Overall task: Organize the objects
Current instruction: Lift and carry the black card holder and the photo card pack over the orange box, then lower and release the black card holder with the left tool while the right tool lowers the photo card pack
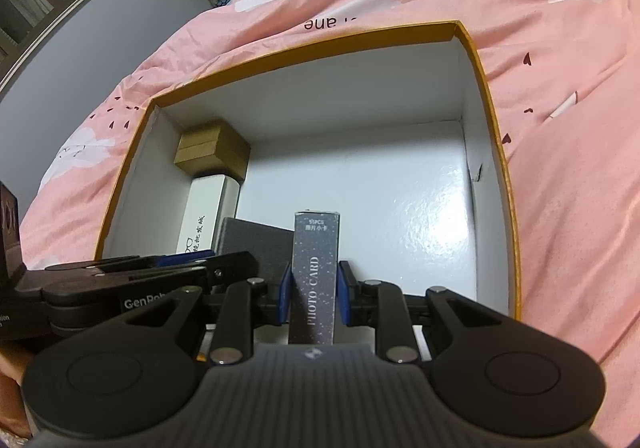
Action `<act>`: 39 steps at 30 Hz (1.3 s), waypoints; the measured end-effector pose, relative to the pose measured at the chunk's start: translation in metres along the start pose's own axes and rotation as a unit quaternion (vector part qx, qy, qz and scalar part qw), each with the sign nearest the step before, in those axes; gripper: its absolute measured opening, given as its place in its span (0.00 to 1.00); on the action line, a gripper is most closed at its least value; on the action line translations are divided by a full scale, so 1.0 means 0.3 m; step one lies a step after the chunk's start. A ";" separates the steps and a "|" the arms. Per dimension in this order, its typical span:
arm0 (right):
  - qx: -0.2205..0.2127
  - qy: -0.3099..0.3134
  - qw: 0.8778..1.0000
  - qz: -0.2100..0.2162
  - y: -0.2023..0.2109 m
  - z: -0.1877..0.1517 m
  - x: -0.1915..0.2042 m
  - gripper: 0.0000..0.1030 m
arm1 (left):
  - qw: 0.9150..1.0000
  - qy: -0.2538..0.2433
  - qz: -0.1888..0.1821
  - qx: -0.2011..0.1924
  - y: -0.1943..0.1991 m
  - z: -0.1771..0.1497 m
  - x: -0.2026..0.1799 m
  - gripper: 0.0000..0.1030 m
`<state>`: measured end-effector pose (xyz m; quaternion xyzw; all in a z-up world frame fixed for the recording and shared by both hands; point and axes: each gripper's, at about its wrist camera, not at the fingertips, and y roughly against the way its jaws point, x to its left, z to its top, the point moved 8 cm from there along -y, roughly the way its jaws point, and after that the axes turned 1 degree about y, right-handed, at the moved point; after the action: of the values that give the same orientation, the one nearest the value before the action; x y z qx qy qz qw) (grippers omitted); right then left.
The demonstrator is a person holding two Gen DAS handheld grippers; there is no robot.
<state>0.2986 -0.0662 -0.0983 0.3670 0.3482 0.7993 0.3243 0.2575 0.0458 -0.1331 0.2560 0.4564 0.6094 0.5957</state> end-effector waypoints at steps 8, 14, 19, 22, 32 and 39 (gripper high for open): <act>0.002 0.013 1.000 -0.010 -0.008 0.004 0.013 0.24 | 0.999 -0.012 0.010 -0.029 0.038 0.021 0.013 0.50; 0.013 0.032 0.999 -0.017 -0.052 0.009 0.048 0.24 | 0.998 -0.003 0.000 -0.067 0.086 0.057 0.041 0.56; 0.023 0.051 0.998 -0.027 -0.094 0.004 0.077 0.24 | 0.997 0.002 -0.028 -0.076 0.103 0.065 0.048 0.56; 0.030 0.055 0.998 -0.028 -0.113 -0.007 0.088 0.24 | 0.996 -0.002 -0.035 -0.087 0.121 0.070 0.049 0.56; 0.044 0.022 0.999 -0.019 -0.140 -0.014 0.074 0.24 | 0.992 0.051 -0.058 -0.101 0.140 0.096 0.111 0.60; 0.073 -0.108 0.991 0.032 -0.158 -0.005 -0.025 0.24 | 0.993 0.024 -0.045 -0.104 0.129 0.090 0.084 0.60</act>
<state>0.3139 -0.0466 -0.1394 0.4851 0.3569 0.7370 0.3068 0.2574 0.0818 -0.0934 0.1573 0.4154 0.6319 0.6351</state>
